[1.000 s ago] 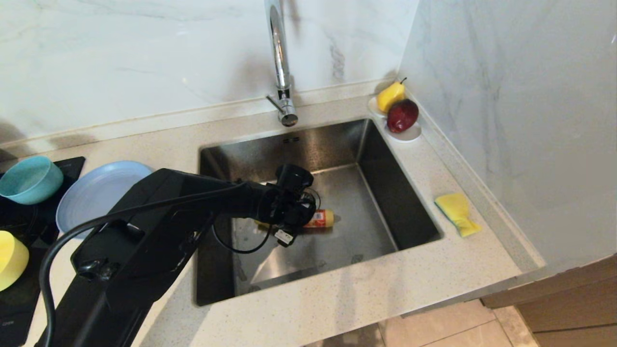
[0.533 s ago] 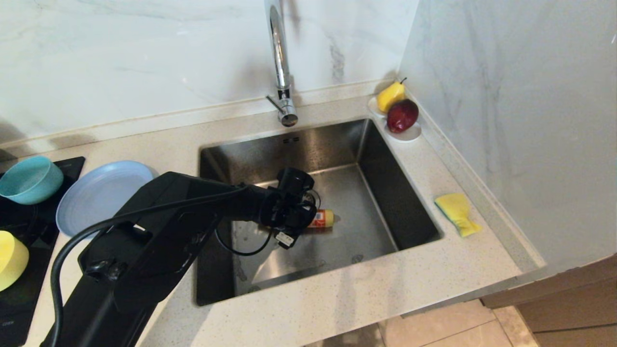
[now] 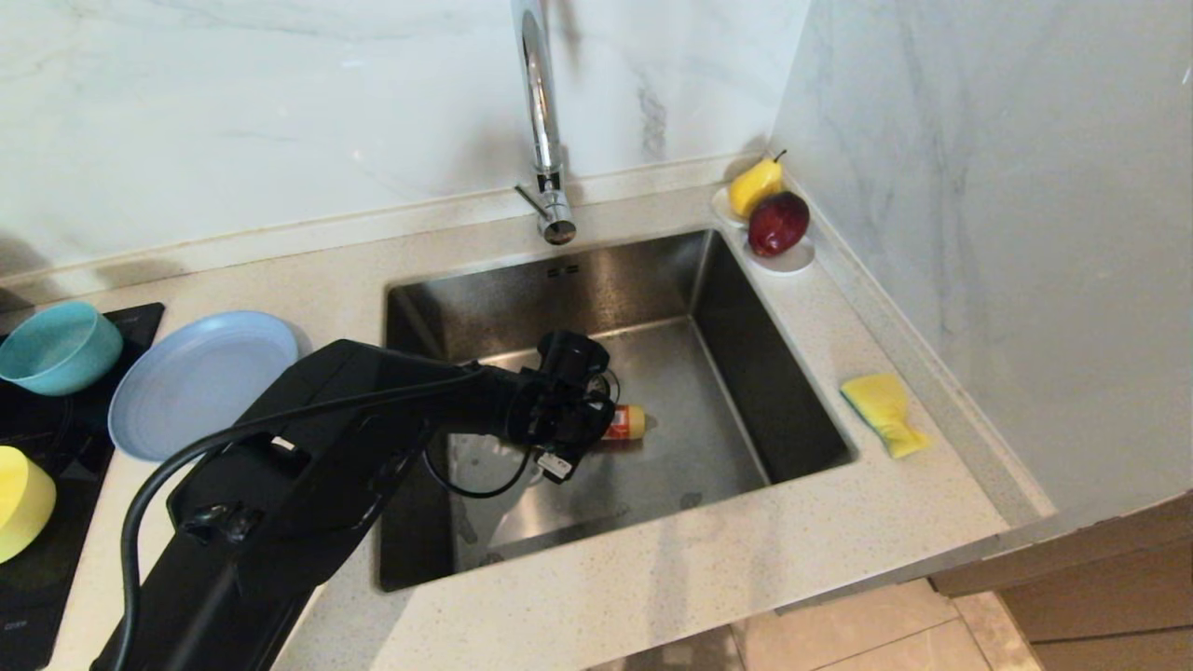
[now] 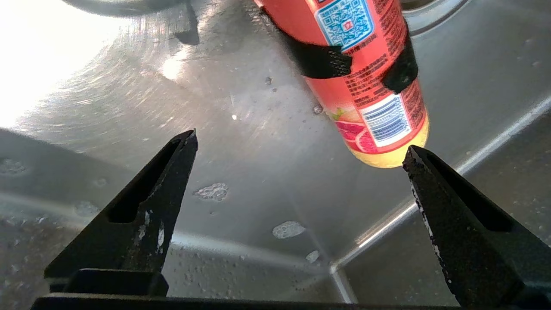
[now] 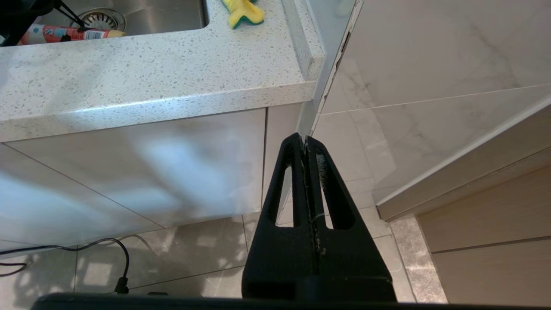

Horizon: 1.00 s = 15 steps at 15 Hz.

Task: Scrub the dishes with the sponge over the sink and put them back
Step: Place the bowl on the plate

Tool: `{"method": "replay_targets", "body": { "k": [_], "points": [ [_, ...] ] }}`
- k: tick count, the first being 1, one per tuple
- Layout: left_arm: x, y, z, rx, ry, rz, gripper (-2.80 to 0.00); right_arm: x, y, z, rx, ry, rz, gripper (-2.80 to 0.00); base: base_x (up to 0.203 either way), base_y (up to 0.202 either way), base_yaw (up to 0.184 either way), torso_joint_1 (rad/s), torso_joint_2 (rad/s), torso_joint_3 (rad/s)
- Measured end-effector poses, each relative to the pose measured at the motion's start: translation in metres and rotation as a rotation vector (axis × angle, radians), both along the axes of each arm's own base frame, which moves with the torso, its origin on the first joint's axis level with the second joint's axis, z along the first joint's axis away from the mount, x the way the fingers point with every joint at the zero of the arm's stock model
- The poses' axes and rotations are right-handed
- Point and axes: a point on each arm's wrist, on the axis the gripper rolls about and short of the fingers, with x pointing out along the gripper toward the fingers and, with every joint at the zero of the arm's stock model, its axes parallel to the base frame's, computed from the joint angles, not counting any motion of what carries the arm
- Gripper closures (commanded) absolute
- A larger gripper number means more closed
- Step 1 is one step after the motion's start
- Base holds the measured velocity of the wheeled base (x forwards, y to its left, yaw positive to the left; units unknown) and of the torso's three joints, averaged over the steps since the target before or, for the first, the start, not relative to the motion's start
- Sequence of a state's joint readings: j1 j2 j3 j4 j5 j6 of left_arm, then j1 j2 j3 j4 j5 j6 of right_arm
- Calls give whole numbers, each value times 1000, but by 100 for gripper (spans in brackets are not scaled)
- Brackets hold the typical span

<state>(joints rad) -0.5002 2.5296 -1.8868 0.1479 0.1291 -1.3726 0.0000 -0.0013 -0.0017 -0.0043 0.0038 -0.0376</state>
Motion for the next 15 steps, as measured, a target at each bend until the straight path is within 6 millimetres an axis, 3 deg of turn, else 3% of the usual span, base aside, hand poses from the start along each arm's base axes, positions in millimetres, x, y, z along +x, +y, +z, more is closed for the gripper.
{"method": "replay_targets", "body": {
  "k": [15],
  "points": [
    [-1, 0, -13, 56, 27, -19, -280, 0, 0, 0, 0, 0, 0, 0, 0, 0, 0, 0, 0, 0]
  ]
}}
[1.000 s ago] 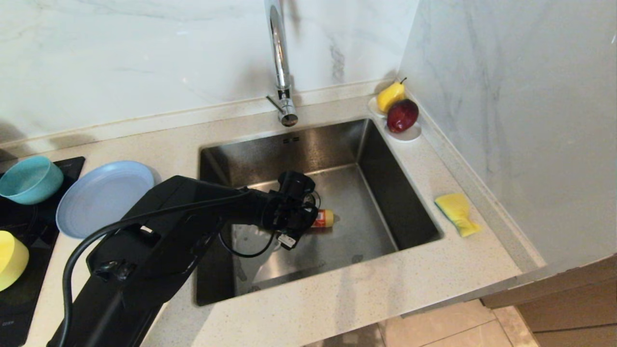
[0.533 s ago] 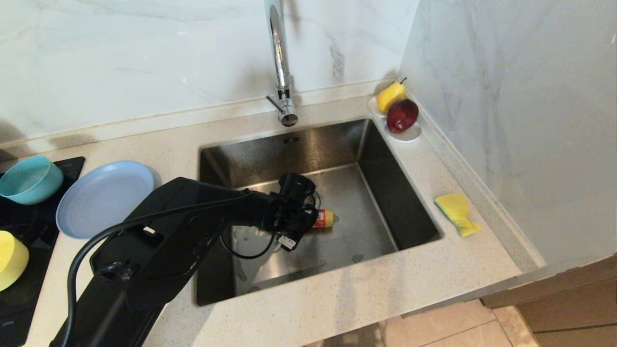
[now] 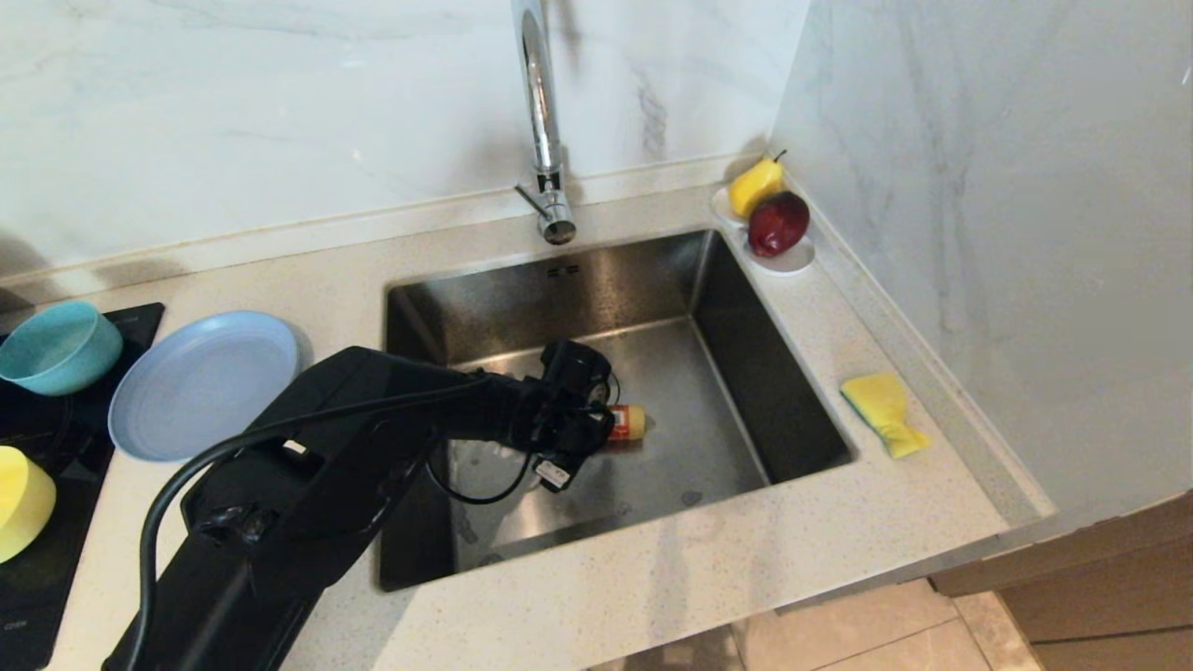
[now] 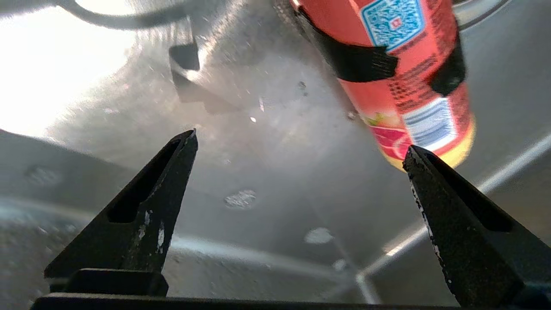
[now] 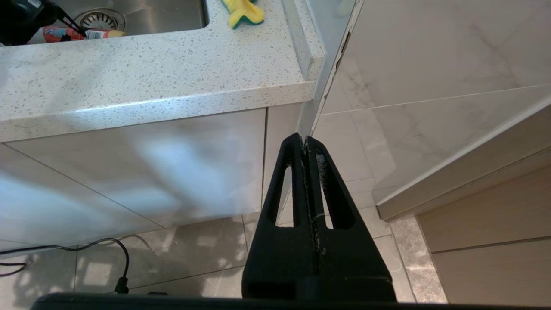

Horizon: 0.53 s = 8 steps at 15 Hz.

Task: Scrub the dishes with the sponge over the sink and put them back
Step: Place the bowl on the plate

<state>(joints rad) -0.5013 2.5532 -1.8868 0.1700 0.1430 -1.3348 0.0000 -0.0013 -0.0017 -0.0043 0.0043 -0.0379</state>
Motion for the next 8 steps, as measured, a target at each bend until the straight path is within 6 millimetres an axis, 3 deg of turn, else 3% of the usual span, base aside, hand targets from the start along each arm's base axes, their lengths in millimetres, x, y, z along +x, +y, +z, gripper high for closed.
{"method": "replay_targets", "body": {
  "k": [8],
  "points": [
    [1, 0, -9, 47, -3, -16, -280, 0, 0, 0, 0, 0, 0, 0, 0, 0, 0, 0, 0, 0]
  ]
}}
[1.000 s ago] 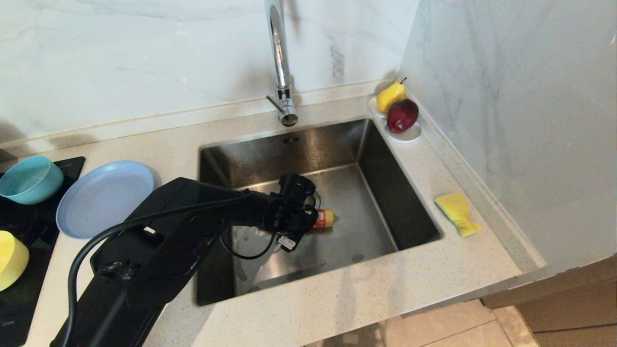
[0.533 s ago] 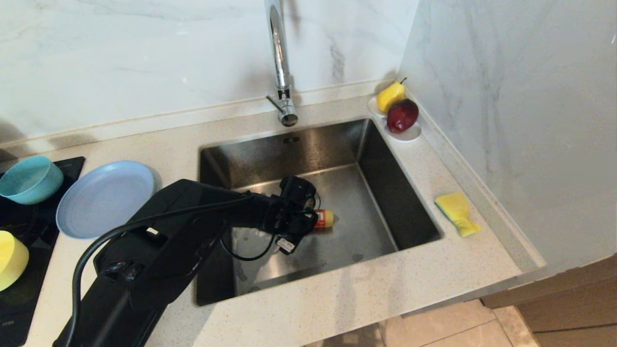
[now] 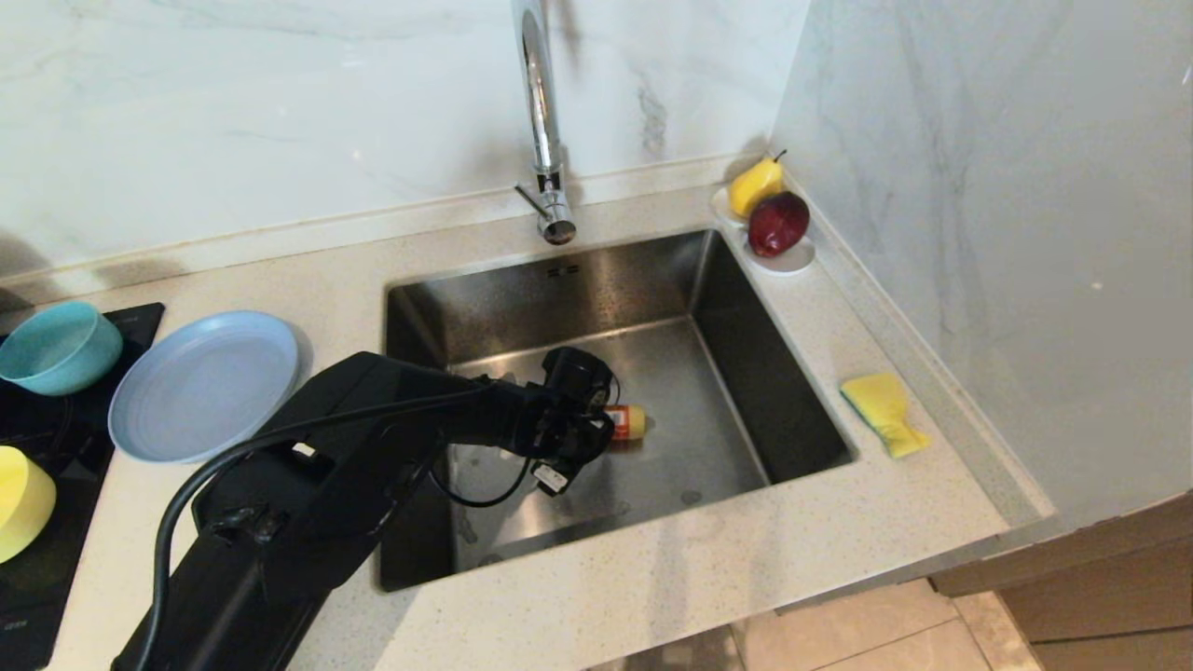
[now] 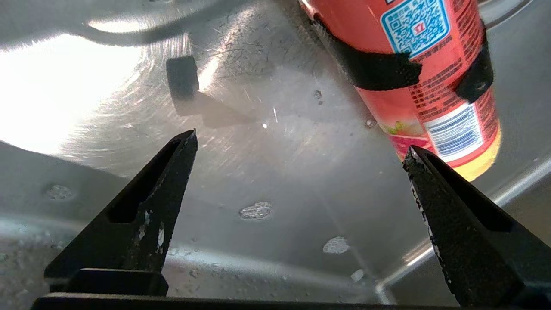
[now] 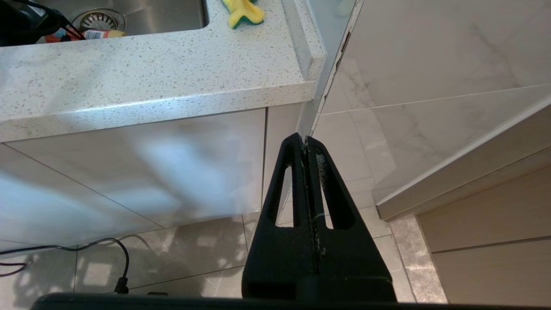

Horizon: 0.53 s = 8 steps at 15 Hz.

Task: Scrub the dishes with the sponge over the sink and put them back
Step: Place the bowl on the plate

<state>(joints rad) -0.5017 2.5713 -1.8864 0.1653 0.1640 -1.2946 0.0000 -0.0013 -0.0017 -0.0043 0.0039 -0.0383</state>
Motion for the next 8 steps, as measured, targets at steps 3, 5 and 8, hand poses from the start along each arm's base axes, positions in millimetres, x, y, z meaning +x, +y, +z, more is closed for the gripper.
{"method": "replay_targets", "body": {
  "k": [3, 5, 8],
  "points": [
    [-1, -1, -4, 26, 5, -11, -280, 0, 0, 0, 0, 0, 0, 0, 0, 0, 0, 0, 0, 0],
    [-2, -2, -7, 35, 11, -10, -280, 0, 0, 0, 0, 0, 0, 0, 0, 0, 0, 0, 0, 0],
    [-4, -4, -12, 49, 28, -11, -280, 0, 0, 0, 1, 0, 0, 0, 0, 0, 0, 0, 0, 0]
  ]
}}
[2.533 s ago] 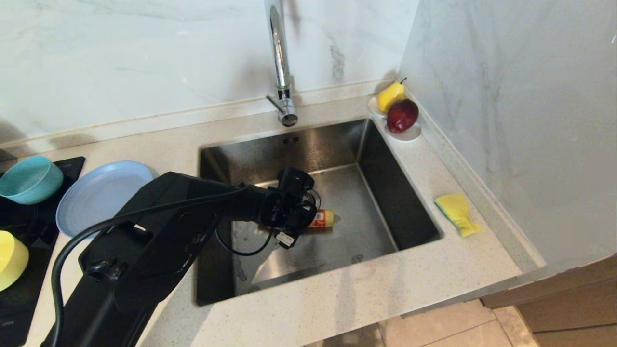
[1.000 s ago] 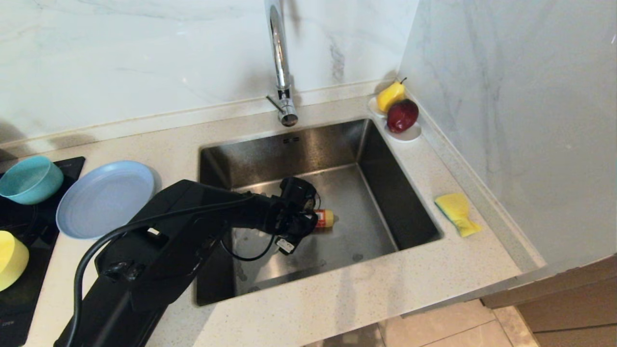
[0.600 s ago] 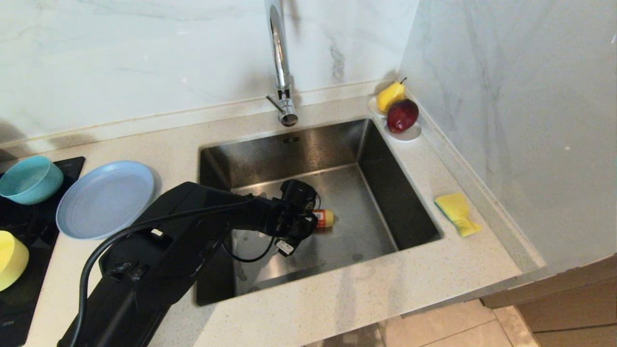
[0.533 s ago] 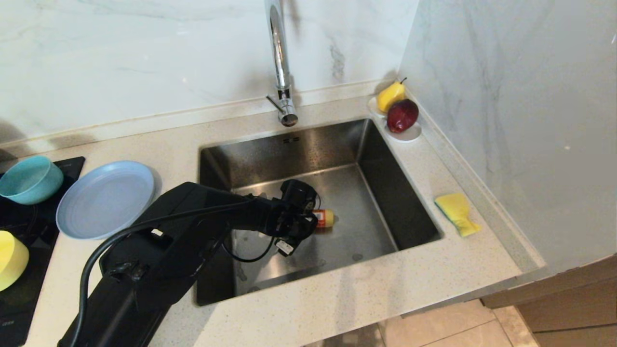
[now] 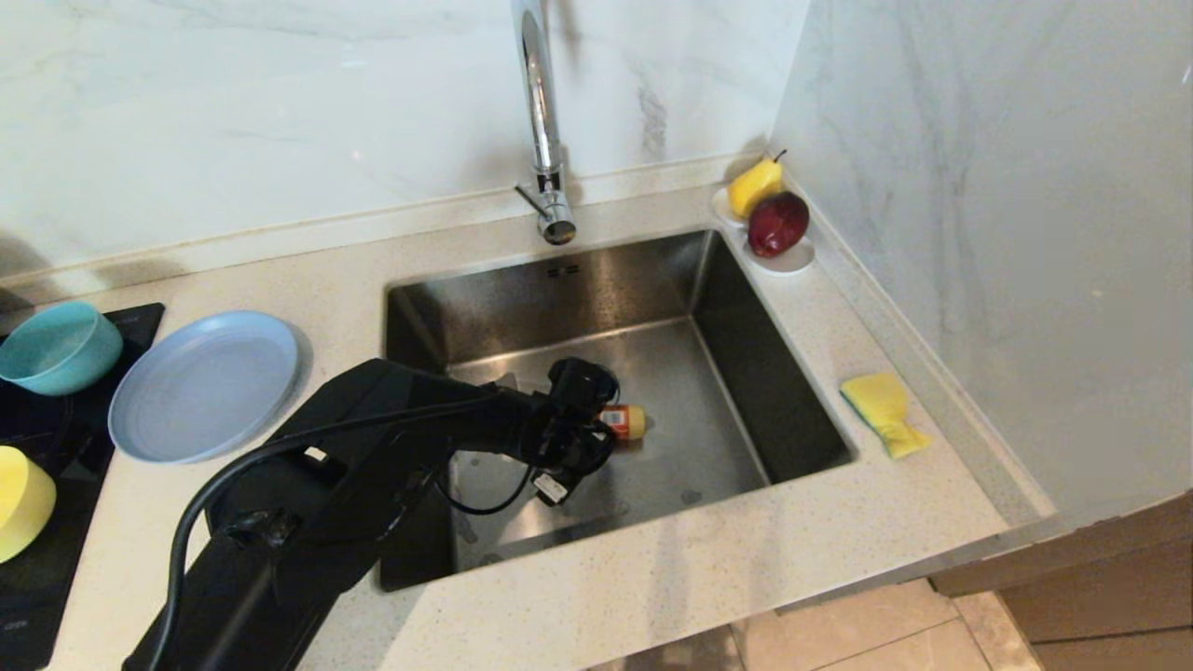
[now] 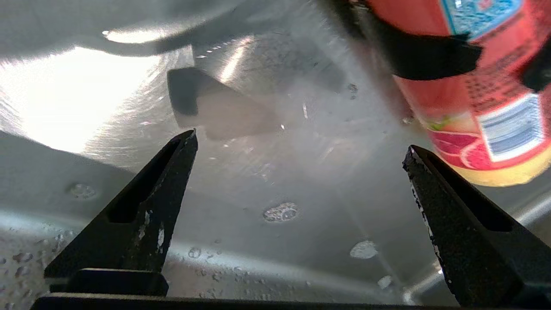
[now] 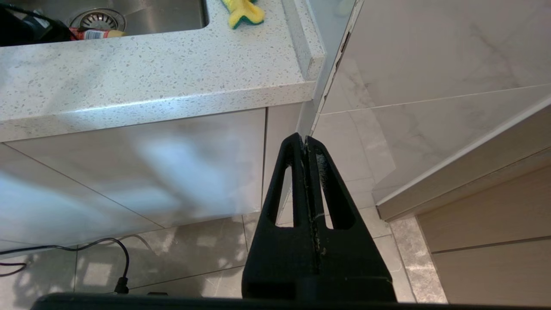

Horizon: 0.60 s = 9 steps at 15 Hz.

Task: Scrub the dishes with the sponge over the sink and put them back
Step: Place the bowl on the plate

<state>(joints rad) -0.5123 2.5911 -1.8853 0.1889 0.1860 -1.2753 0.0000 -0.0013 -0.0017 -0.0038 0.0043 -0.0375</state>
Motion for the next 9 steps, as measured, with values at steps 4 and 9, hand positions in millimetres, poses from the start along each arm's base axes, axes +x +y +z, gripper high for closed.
{"method": "replay_targets", "body": {
  "k": [4, 9],
  "points": [
    [0, -1, -3, 8, 5, -5, -280, 0, 0, 0, 0, 0, 0, 0, 0, 0, 0, 0, 0, 0],
    [0, -1, -5, 14, 4, -12, -280, 0, 0, 0, 0, 0, 0, 0, 0, 0, 0, 0, 0, 0]
  ]
}}
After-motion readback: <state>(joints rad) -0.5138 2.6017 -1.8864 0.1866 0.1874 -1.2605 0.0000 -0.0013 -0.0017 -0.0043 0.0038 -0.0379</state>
